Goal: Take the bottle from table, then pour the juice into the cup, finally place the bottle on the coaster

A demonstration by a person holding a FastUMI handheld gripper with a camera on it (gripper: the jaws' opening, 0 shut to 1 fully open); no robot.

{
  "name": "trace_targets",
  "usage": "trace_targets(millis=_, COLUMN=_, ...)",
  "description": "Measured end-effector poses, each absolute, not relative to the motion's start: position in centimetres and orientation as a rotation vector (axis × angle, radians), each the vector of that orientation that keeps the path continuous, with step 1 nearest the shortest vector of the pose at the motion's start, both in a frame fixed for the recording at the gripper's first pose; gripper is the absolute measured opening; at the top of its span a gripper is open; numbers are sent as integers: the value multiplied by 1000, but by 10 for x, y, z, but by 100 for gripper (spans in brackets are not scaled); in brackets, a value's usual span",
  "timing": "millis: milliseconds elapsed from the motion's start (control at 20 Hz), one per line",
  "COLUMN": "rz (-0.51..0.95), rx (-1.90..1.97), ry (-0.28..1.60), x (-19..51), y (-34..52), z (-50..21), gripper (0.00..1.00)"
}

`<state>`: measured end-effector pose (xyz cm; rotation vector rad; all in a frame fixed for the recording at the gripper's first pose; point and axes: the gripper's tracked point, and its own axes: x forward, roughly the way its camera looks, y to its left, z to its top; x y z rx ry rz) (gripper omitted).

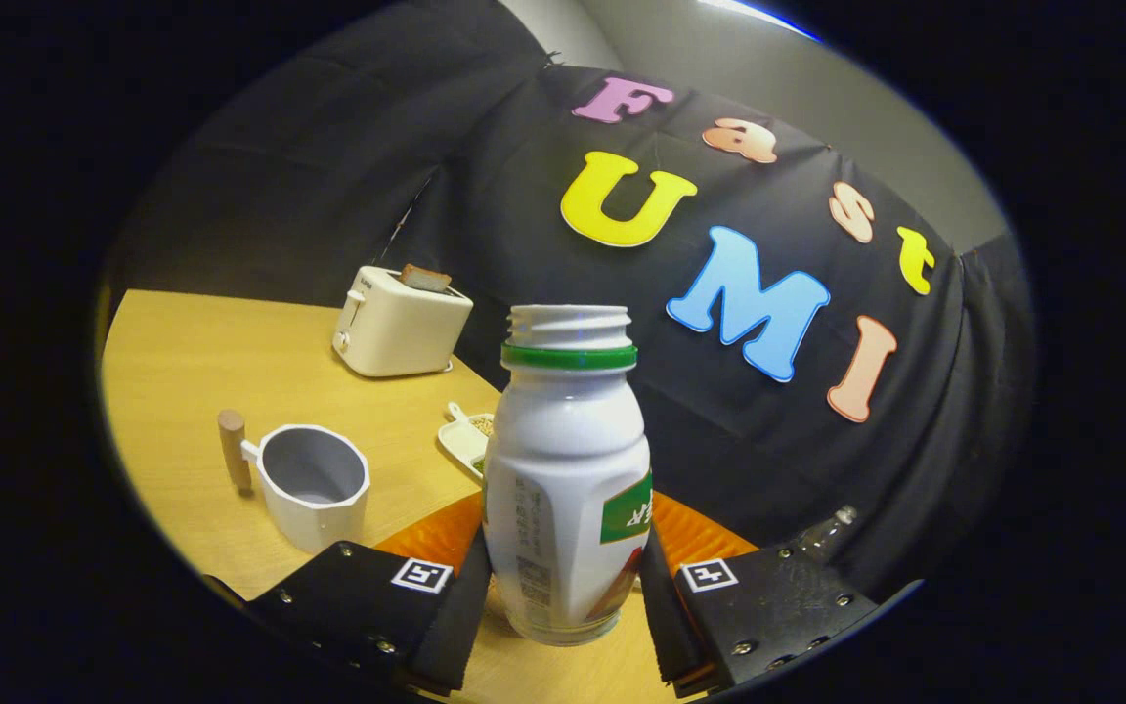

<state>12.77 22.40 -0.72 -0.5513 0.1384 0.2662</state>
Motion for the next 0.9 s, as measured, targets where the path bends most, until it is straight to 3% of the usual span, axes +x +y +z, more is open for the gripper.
trace_targets(millis=900, rz=238, rx=-199, ry=114, x=162, y=199, z=-31, gripper=70)
